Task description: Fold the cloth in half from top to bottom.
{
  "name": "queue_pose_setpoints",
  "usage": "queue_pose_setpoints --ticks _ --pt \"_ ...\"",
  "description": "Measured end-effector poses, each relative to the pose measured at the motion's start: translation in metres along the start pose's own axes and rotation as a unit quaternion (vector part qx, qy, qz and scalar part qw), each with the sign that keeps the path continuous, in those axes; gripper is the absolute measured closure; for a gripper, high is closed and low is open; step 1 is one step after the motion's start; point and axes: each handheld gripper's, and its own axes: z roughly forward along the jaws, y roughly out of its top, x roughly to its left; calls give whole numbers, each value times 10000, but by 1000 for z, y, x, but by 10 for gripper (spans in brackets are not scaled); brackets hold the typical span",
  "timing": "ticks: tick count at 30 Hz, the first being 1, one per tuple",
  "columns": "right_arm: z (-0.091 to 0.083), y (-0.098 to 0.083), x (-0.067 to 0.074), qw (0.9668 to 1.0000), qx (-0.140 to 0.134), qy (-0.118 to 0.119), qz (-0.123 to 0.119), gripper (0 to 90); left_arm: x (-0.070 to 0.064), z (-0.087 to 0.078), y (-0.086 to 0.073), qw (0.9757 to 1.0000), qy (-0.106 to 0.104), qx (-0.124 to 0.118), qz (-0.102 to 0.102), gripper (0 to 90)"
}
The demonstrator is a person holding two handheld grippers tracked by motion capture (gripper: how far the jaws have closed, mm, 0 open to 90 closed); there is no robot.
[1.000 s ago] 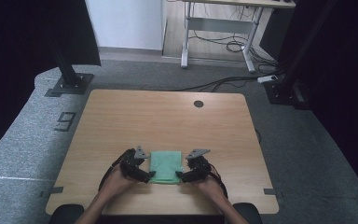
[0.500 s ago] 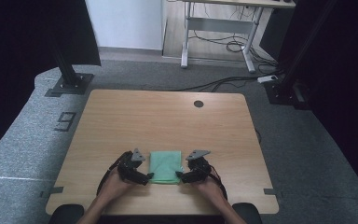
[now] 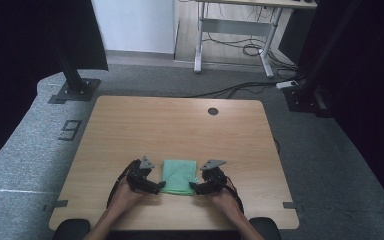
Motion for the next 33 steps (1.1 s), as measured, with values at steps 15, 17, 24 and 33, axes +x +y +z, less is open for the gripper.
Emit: queue_pose_setpoints --ticks 15,17,24,33 --pt "9 9 -24 9999 -59 -128 99 233 15 17 20 9997 184 -59 -115 0" --pt "11 12 -28 9998 -59 -153 140 235 18 21 24 9996 222 -67 -140 0" --pt "19 22 -47 9993 -75 -263 243 236 26 31 36 9991 359 -81 -196 0" --pt "29 33 -65 9983 -103 -413 402 237 37 43 50 9979 566 -127 -284 0"
